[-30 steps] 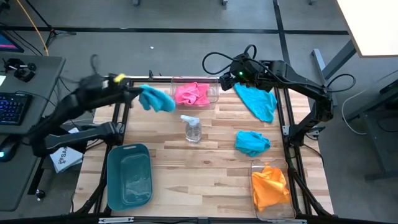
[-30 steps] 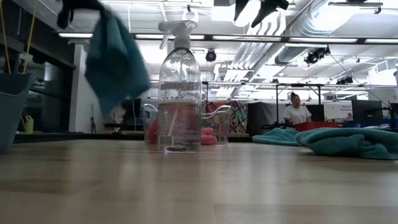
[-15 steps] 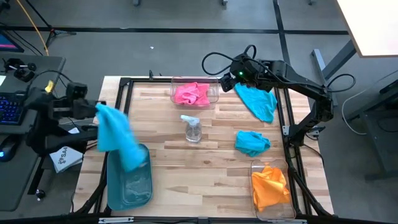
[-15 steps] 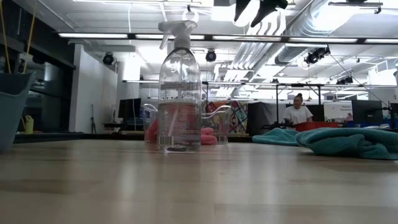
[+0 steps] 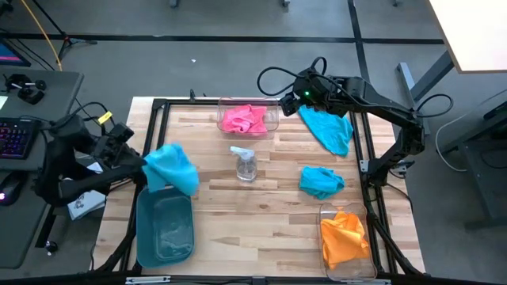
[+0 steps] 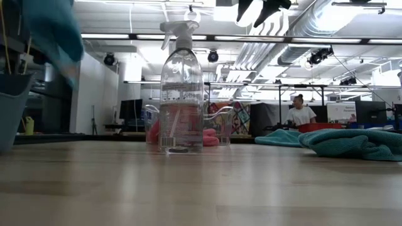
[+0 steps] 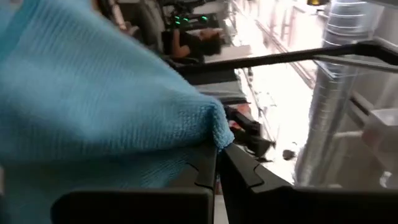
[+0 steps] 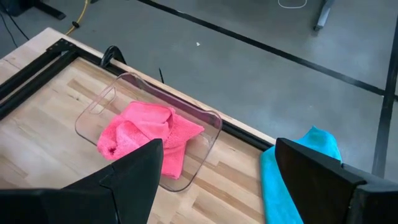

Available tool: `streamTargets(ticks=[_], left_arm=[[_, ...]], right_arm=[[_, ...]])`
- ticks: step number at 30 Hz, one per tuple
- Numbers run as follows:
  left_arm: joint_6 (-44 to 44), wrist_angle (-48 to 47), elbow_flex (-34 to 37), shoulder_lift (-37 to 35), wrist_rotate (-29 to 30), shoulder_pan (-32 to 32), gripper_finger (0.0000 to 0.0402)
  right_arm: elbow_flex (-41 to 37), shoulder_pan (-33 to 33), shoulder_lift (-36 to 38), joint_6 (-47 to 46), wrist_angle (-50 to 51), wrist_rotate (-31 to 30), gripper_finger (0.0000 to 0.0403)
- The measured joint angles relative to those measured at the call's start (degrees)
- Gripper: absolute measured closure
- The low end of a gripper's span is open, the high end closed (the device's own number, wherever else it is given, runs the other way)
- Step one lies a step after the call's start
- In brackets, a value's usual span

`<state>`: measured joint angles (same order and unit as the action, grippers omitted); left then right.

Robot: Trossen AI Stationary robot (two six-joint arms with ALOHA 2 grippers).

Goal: Sort microfiber towel by color & place in baskets
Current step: Put the top left blue towel into the blue bin

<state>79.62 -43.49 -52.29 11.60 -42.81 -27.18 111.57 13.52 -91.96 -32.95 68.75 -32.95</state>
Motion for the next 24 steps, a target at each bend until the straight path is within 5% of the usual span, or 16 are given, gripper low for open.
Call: streamTargets(ticks=[10, 17, 24], left_arm=[[9.2, 17.6, -0.1, 1.0, -5.1, -10.5, 0.0401], [2.4, 18.4, -0.1, 7.1, -14.0, -18.3, 0.0401], [-3.9, 25.9, -0.1, 14.6, -13.1, -16.9, 0.0401]], right_arm=[[0.0, 0.0, 0.0, 0.0, 0.0, -1.4, 0.0096], [0.0, 0.1, 0.0, 0.0, 0.0, -1.4, 0.0096], [0.0, 0.1, 0.0, 0.0, 0.0, -1.3, 0.0096]])
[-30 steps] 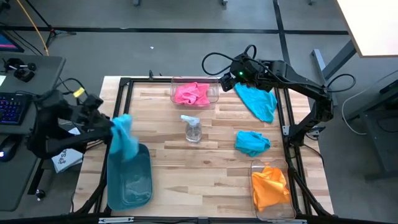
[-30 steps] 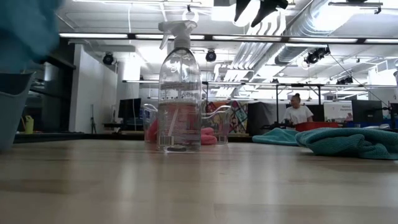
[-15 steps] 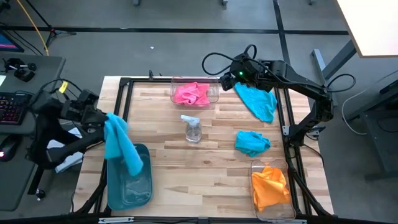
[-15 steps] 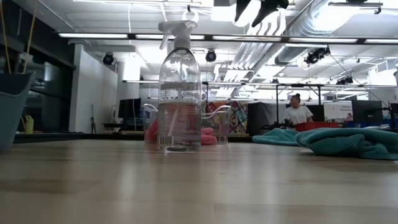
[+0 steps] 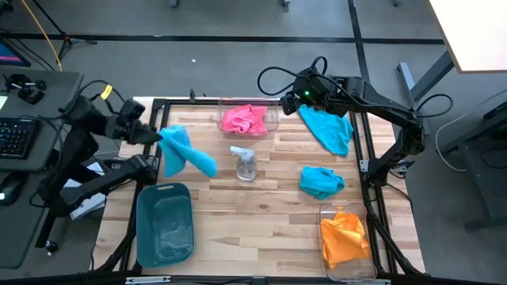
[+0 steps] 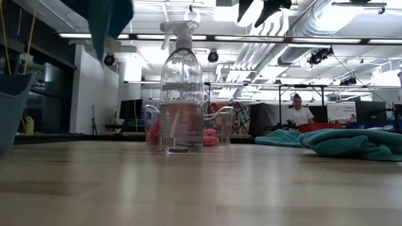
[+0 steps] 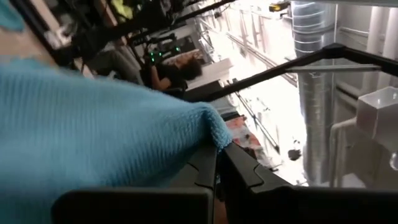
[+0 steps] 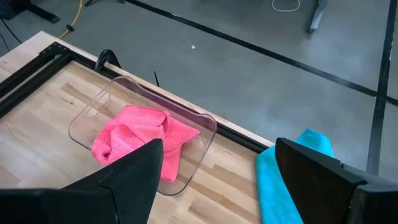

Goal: Sort microfiber towel by color & place in baskets
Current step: Put the top left blue towel into the blue bin

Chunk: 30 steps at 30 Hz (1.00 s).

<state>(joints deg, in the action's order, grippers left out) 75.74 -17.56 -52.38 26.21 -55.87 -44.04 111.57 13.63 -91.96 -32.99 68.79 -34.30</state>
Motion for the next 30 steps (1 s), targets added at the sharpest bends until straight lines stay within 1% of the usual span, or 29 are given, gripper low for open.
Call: streamTargets(ticks=[3, 6, 8, 11, 14, 16, 18, 21, 23, 26, 30], left_arm=[[-3.1, 5.4, 0.0, 5.1, 3.4, 3.2, 0.0401], [-4.9, 13.2, 0.0, 11.0, 6.4, 9.0, 0.0401], [-5.3, 19.6, 0.0, 15.5, 8.5, 14.5, 0.0401], [-4.5, 28.0, 0.0, 21.9, 10.9, 24.4, 0.0401], [-2.8, 29.7, -1.1, 26.2, 11.0, 34.7, 0.0401], [-1.6, 28.9, -2.4, 27.0, 11.3, 41.7, 0.0401], [0.2, 27.2, -3.2, 26.8, 13.9, 48.1, 0.0401], [3.1, 22.8, -3.7, 25.1, 22.8, 56.8, 0.0401], [4.5, 18.2, -3.8, 23.0, 29.4, 61.9, 0.0401], [6.5, 6.6, -3.9, 20.0, 38.6, 69.4, 0.0401], [9.6, -7.8, -3.8, 17.3, 48.8, 78.2, 0.0401]], right_arm=[[0.0, 0.0, 0.0, 0.0, 0.0, 0.1, 0.0096], [0.0, 0.0, 0.0, 0.0, 0.3, 0.3, 0.0096], [0.0, 0.0, 0.0, 0.0, 0.9, 0.3, 0.0096], [0.0, 0.0, 0.0, 0.0, 1.7, 0.3, 0.0096], [0.0, 0.0, 0.0, 0.4, 2.3, 0.3, 0.0096], [0.0, 0.0, 0.0, 1.1, 2.3, 0.3, 0.0096], [0.0, 0.0, 0.0, 1.9, 2.3, 0.3, 0.0096], [0.0, 0.0, 0.0, 2.3, 2.2, 0.3, 0.0096], [0.0, 0.0, 0.0, 2.8, 2.1, 0.3, 0.0096], [0.0, 0.0, 0.0, 3.5, 2.1, 0.3, 0.0096], [0.0, 0.0, 0.0, 3.6, 2.1, 0.3, 0.0096]])
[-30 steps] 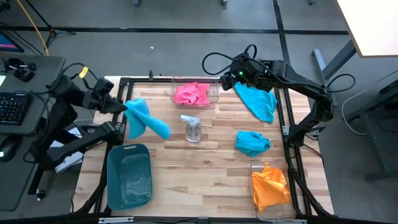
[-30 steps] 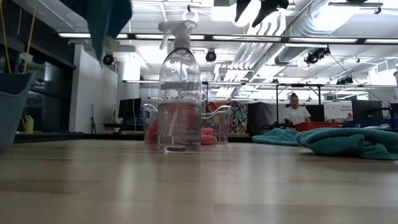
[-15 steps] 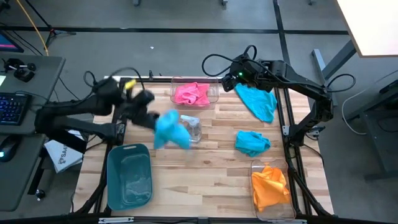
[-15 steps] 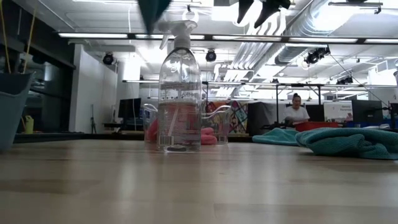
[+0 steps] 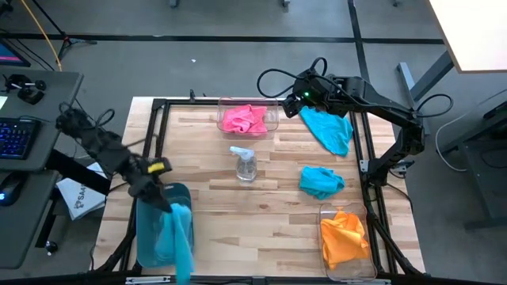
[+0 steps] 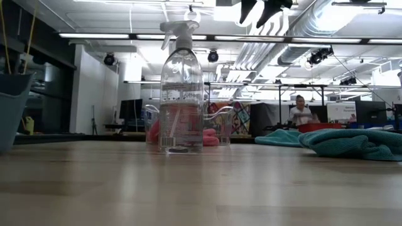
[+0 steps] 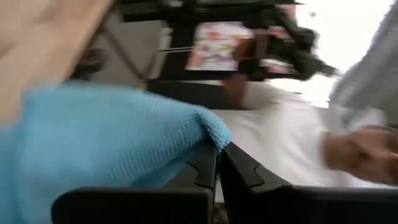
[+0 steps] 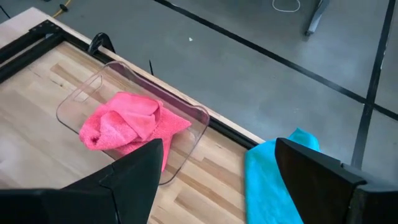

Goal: Sort microfiber towel by color & place in baskets
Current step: Put the top left blue towel into the blue bin

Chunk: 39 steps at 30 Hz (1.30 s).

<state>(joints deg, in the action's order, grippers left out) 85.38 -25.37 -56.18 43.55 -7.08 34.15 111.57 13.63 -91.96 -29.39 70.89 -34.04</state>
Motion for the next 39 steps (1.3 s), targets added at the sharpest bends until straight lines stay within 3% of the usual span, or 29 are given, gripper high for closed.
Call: streamTargets(ticks=[5, 10, 14, 18, 31, 35, 39], left_arm=[[5.8, -14.6, 0.0, -1.7, 5.8, 8.1, 0.0401], [13.1, -30.6, 0.0, -0.5, 0.2, 15.3, 0.0401], [15.9, -31.4, 0.0, 0.3, -0.4, 20.9, 0.0401], [18.0, -33.2, 0.6, 2.2, 4.7, 23.6, 0.0401], [15.3, -35.4, 8.9, 9.9, 14.8, 19.3, 0.0401], [12.9, -39.0, 9.5, 10.8, 14.3, 16.6, 0.0396], [8.1, -38.8, 9.5, 10.8, 11.8, 13.9, 0.0361]], right_arm=[[0.0, 0.0, 0.0, -0.1, 0.0, 0.0, 0.0096], [0.0, 0.0, 0.0, -0.1, 0.0, 0.0, 0.0096], [0.0, 0.0, 0.0, -0.5, 0.0, 0.0, 0.0096], [0.0, 0.0, 0.0, -1.6, 0.0, 0.0, 0.0096], [0.0, 0.0, 0.0, -1.6, -0.2, 0.0, 0.0096], [0.0, 0.0, 0.0, -1.6, -0.4, 0.0, 0.0096], [0.0, 0.0, 0.0, -1.7, -0.4, 0.5, 0.0096]])
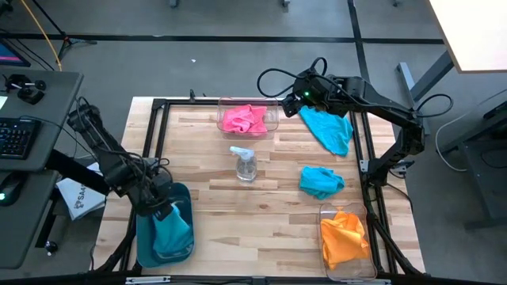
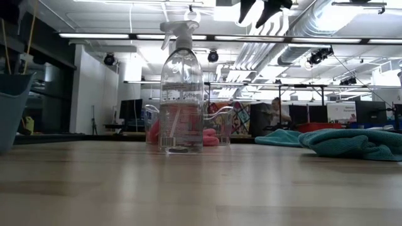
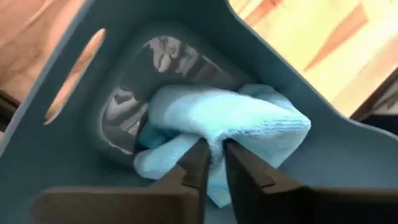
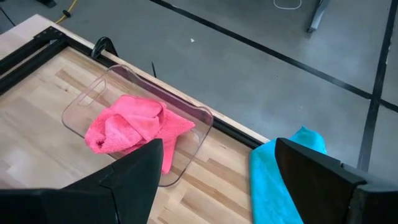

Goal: Sort microfiber towel by color & place in baskets
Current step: Put the top left blue towel into the blue bin, then put the top blue towel into the blue bin

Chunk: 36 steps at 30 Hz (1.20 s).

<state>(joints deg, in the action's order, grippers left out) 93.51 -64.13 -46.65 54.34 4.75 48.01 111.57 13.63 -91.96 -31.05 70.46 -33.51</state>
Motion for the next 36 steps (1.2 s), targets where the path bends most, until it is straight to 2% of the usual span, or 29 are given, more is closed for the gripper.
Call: streamTargets(ticks=[5, 8, 14, 16, 22, 26, 28, 31, 36], left_arm=[[-6.6, 1.2, -1.1, -0.3, -4.1, -3.5, 0.0290], [-11.5, 0.9, -3.4, -0.5, -4.5, -5.7, 0.0250], [-19.6, 0.8, -8.5, -2.7, -4.3, -13.4, 0.0208], [-22.7, 0.8, -10.5, -3.4, -2.8, -17.2, 0.0204], [-37.5, 4.1, -15.7, -3.1, 7.4, -32.0, 0.0204], [-49.0, 10.6, -15.5, -2.1, 12.1, -43.6, 0.0204], [-53.6, 14.6, -14.8, -1.1, 10.2, -50.0, 0.0204], [-60.7, 21.1, -13.9, 1.8, 1.5, -58.9, 0.0204], [-68.7, 26.9, -13.8, 8.1, -10.4, -68.3, 0.0204]], right_arm=[[0.0, 0.0, 0.0, 0.1, 0.0, 1.2, 0.0096], [0.0, 0.0, 0.0, 1.9, 0.0, 1.2, 0.0096], [0.0, 0.2, 0.0, 6.0, 0.0, 1.2, 0.0096], [0.0, 0.2, 0.0, 7.6, 0.0, 1.2, 0.0096], [0.0, 0.2, 0.0, 8.8, -0.8, 1.1, 0.0096], [0.0, 1.0, -1.0, 6.0, 6.8, 2.1, 0.0096], [0.0, 2.6, -2.9, 3.8, 14.2, 2.5, 0.0096], [-3.6, 6.0, -4.9, 2.9, 19.1, 3.3, 0.0096], [-18.0, 12.7, -5.1, 7.2, 7.2, 14.9, 0.0096]])
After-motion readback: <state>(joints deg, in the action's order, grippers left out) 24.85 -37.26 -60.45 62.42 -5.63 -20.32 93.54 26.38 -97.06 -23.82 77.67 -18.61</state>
